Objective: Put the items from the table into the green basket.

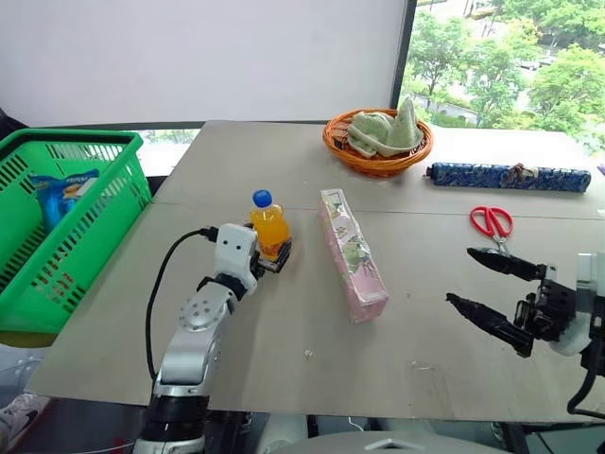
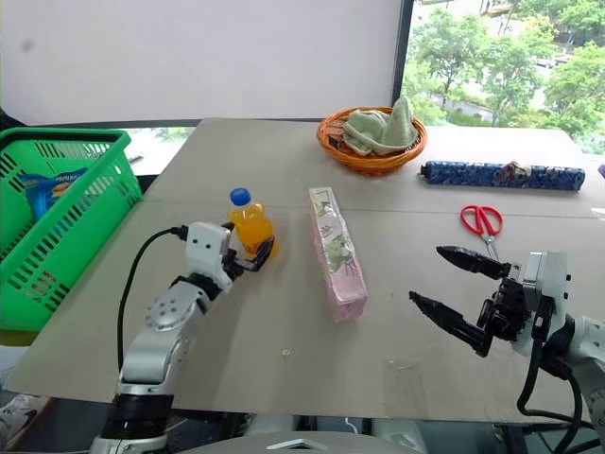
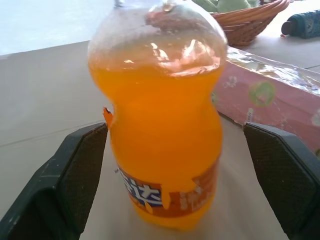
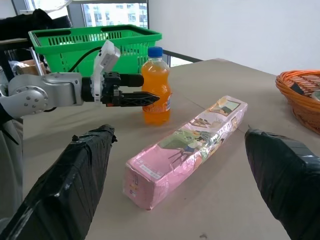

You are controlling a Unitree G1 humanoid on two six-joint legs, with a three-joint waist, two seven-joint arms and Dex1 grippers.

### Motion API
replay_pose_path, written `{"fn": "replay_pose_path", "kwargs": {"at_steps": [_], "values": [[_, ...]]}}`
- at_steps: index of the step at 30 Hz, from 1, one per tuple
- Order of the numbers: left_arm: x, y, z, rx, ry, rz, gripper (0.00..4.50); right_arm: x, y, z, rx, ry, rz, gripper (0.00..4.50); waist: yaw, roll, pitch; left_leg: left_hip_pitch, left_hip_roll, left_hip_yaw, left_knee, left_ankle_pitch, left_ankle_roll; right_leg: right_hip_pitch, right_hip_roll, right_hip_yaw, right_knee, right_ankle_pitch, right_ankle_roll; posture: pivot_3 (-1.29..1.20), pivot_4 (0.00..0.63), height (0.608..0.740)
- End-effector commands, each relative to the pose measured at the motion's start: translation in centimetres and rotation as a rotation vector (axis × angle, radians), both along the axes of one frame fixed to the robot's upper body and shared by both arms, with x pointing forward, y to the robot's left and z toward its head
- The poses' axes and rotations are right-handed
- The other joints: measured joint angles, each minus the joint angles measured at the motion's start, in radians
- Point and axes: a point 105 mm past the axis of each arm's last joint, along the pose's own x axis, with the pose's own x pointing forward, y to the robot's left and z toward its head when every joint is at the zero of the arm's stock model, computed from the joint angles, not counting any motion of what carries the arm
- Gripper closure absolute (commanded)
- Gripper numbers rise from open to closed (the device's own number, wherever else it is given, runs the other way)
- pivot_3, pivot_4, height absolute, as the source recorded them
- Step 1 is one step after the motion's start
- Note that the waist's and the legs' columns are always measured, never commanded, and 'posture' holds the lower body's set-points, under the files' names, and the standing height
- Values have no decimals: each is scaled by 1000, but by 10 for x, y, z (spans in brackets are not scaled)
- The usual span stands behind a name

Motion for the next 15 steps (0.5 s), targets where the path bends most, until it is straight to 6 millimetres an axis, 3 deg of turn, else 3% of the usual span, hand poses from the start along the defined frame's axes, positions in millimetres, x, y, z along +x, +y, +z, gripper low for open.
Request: {"fn": "replay_pose_path", "kwargs": {"at_steps": [1, 13, 15], "values": [[7, 0, 13, 20, -68, 12, 32, -3, 5, 7, -11, -45, 14, 4, -3, 0, 0, 0, 0, 0, 0, 0, 0, 0, 0, 0, 0, 0, 0, -162, 0, 740], [33, 3, 8, 19, -74, 77, 32, 3, 10, 10, 4, -64, 9, 4, -18, -1, -1, 0, 0, 0, 1, 0, 0, 0, 0, 0, 0, 1, 1, -166, 0, 740], [35, 5, 11, 14, -88, 86, 855, 3, 9, 9, 3, -64, 9, 0, -19, -1, -1, 0, 0, 0, 1, 0, 0, 0, 0, 0, 0, 1, 1, -164, 0, 740]]}}
